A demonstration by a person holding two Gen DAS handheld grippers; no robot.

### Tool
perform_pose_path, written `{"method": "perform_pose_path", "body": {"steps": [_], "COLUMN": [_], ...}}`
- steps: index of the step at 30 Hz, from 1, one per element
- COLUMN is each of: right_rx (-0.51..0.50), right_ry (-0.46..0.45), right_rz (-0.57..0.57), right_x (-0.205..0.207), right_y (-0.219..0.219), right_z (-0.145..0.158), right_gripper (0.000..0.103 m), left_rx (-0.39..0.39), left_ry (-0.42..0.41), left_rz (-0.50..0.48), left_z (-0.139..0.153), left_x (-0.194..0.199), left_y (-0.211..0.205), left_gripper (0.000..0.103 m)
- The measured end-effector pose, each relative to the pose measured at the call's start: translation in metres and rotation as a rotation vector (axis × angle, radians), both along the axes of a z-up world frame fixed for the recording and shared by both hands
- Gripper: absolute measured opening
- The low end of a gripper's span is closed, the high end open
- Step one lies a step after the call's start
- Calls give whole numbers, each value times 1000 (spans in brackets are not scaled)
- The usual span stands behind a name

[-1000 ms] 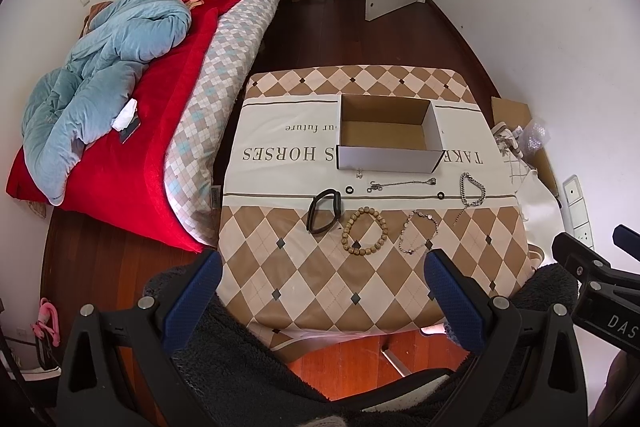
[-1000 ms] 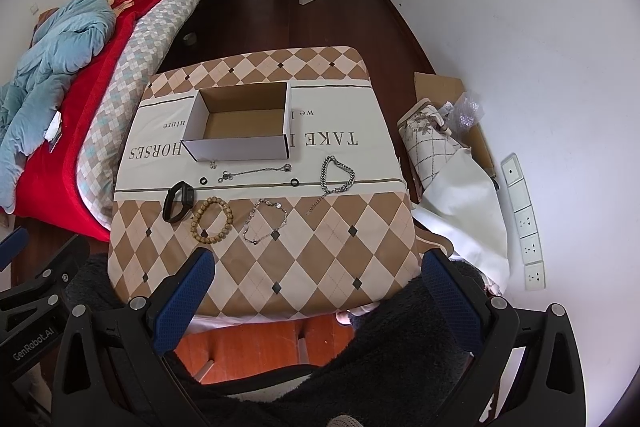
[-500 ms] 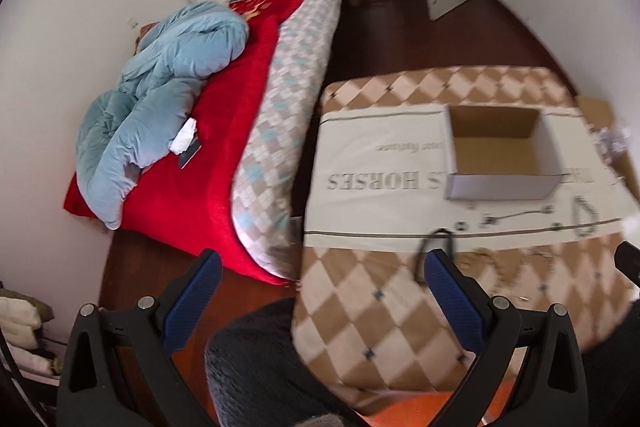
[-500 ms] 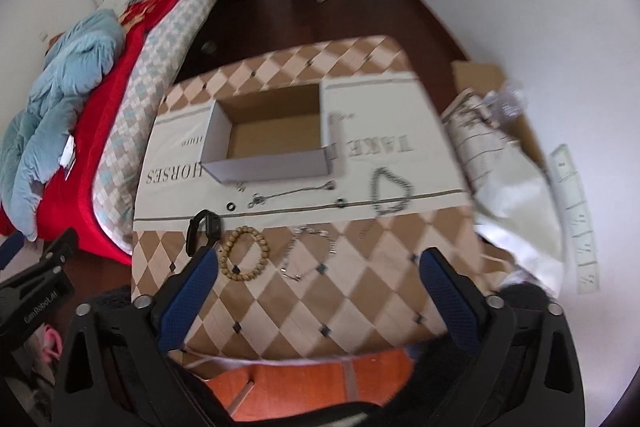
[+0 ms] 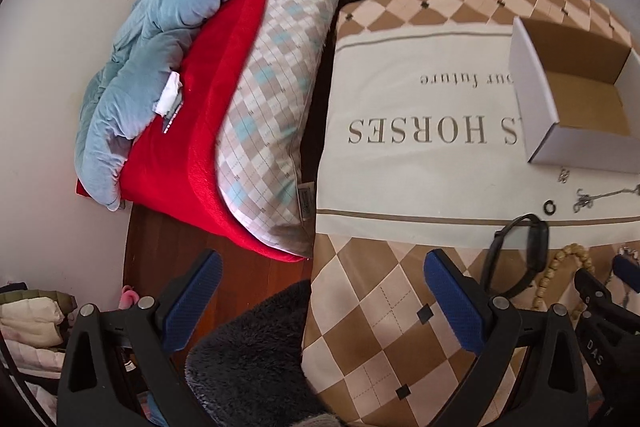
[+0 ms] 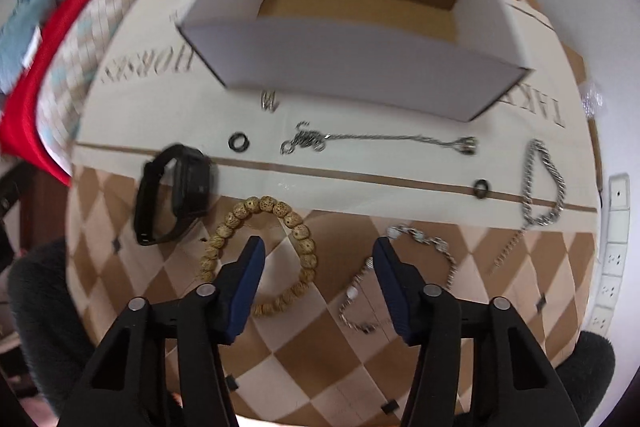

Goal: Organize jewelry
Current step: 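Grasp the black watch band with the left gripper while the right grasps the wooden bead bracelet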

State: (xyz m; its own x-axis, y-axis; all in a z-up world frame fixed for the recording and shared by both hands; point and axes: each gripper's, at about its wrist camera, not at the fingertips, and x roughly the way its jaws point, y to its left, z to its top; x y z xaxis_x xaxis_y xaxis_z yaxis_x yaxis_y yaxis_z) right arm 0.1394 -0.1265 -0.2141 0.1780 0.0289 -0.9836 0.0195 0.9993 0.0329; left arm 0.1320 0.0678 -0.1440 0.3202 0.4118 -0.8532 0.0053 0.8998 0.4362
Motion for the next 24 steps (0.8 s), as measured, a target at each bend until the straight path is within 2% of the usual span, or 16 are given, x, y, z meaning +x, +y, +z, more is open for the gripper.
{"method": "perform_pose_path", "body": {"steps": [4, 6, 7, 16, 21, 24], "right_rx": [-51, -65, -73, -94, -102, -105], "right_ry": [-12, -25, -27, -46, -49, -46], "right_rz": [40, 53, 54, -36, -76, -82], "right_x": [0, 0, 0, -6, -5, 1], "right_y": [12, 15, 15, -26, -49, -58], "right_z": [-9, -12, -13, -17, -21, -21], "right_gripper": [31, 12, 9, 9, 9, 9], "left_rx": [3, 0, 0, -54, -153, -202], "left_ry": [23, 32, 35, 112, 184, 220], "left_rz": [-6, -9, -12, -80, -106, -122], "left_z": [-11, -15, -16, -39, -58, -69], "left_x": [2, 3, 4, 8, 14, 17], "left_y": [-1, -3, -4, -22, -38, -46], "left_gripper": [103, 103, 103, 103, 103, 95]}}
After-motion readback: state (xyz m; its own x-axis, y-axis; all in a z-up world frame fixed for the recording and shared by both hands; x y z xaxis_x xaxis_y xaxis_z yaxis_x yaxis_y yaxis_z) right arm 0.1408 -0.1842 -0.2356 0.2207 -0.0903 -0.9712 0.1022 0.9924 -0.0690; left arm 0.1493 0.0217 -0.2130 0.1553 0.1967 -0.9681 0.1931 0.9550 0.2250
